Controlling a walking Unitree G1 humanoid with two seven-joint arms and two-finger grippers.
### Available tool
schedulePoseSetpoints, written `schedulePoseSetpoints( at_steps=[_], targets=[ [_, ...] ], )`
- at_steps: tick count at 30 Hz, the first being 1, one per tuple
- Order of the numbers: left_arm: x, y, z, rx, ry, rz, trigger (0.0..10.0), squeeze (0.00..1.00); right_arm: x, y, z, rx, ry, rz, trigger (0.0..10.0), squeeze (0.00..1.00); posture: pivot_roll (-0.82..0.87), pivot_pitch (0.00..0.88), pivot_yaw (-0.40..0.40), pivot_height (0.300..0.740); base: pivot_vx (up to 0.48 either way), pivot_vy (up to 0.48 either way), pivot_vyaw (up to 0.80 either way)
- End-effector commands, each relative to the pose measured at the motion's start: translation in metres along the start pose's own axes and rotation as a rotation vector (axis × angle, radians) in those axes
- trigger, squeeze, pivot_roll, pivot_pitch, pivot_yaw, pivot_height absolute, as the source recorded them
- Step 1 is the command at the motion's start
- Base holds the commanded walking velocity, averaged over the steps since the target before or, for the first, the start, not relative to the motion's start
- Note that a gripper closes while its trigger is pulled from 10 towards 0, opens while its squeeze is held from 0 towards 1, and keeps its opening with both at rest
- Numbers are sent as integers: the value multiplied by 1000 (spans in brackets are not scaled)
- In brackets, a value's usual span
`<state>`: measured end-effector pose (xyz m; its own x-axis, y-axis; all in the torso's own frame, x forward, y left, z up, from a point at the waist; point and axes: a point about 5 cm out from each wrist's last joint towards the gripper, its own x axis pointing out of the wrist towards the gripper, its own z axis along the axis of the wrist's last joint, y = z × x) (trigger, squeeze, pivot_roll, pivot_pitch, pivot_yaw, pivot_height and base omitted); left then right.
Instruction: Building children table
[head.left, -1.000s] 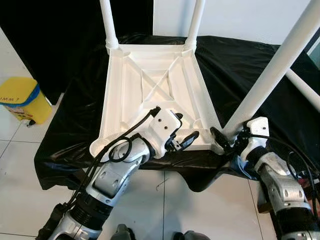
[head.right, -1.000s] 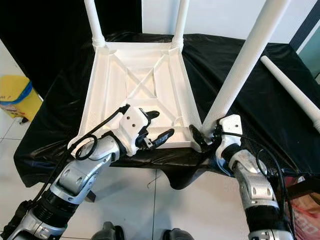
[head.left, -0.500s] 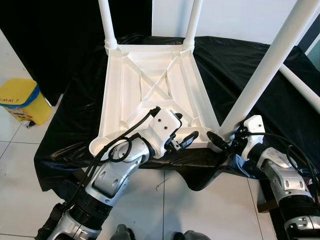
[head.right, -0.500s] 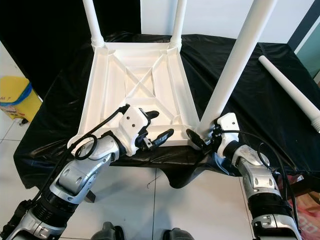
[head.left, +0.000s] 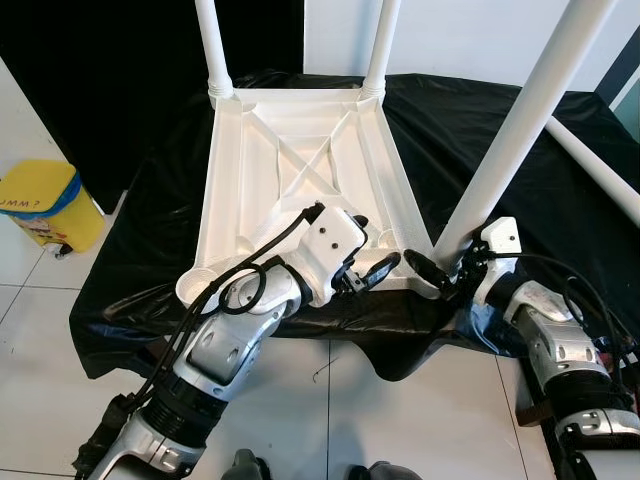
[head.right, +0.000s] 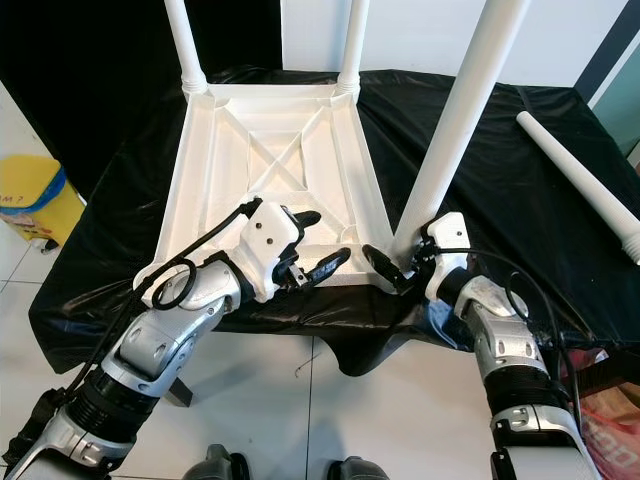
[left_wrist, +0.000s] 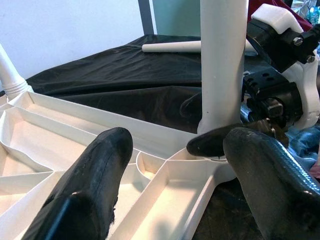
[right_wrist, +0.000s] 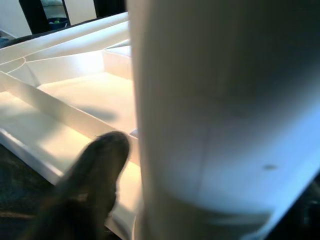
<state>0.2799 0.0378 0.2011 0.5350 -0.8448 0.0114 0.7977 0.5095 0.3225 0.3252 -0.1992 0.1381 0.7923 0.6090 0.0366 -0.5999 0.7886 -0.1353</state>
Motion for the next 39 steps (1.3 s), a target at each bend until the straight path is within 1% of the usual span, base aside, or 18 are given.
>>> schedulePoseSetpoints(
  at_steps=[1,11,12,14,15,17,20,22,24,27,28,30,31,32,33,35,37,39],
  targets=[
    [2,-5,-2,17,5,-73,10000,0,3,5,-4,4,16,31,0,0,34,58,-54,740,0,0,0],
    [-1,-5,-4,5,15,-61,10000,0,-4,6,-18,44,44,-26,0,0,37,75,-62,740,0,0,0],
    [-2,-5,-6,3,19,-61,10000,0,-5,6,-20,59,43,-55,6510,0,37,76,-62,740,0,0,0],
    [-2,-5,-6,3,19,-61,10000,0,-5,6,-20,59,43,-55,6510,0,37,76,-62,740,0,0,0],
    [-2,-6,-7,2,24,-62,10000,0,-5,8,-22,74,43,-89,10000,0,35,79,-63,740,0,0,0],
    [-2,-6,-7,2,24,-62,10000,0,-5,8,-22,74,43,-89,10000,0,35,79,-63,740,0,0,0],
    [-3,-8,-8,-3,27,-61,10000,0,-4,12,-25,92,45,-178,10000,0,29,86,-64,740,0,0,0],
    [-3,-8,-9,-8,28,-60,10000,0,-1,17,-29,114,53,-299,10000,0,28,90,-64,740,0,0,0],
    [-3,-8,-10,-10,29,-61,10000,0,1,21,-30,129,56,-358,10000,0,28,91,-64,740,0,0,0],
    [-3,-8,-10,-10,29,-61,10000,0,1,21,-30,129,56,-358,10000,0,28,91,-64,740,0,0,0],
    [-4,-9,-10,-12,31,-61,10000,0,3,27,-33,147,63,-435,10000,0,28,93,-63,740,0,0,0],
    [-4,-9,-10,-12,31,-61,10000,0,3,27,-33,147,63,-435,10000,0,28,93,-63,740,0,0,0],
    [-4,-9,-10,-14,32,-61,10000,0,4,32,-36,172,76,-541,10000,0,25,95,-64,740,0,0,0],
    [-4,-9,-10,-14,32,-61,10000,0,4,32,-36,172,76,-541,10000,0,25,95,-64,740,0,0,0],
    [-4,-9,-11,-15,34,-61,10000,0,4,39,-40,195,86,-663,10000,0,27,95,-68,740,0,0,0],
    [-4,-9,-11,-15,34,-61,10000,0,4,39,-40,195,86,-663,10000,0,27,95,-68,740,0,0,0],
    [-4,-10,-11,-18,35,-61,10000,0,8,55,-43,242,88,-798,10000,0,31,96,-64,740,0,0,0],
    [-4,-10,-11,-18,35,-61,10000,0,8,55,-43,242,88,-798,10000,0,31,96,-64,740,0,0,0]
  ],
)
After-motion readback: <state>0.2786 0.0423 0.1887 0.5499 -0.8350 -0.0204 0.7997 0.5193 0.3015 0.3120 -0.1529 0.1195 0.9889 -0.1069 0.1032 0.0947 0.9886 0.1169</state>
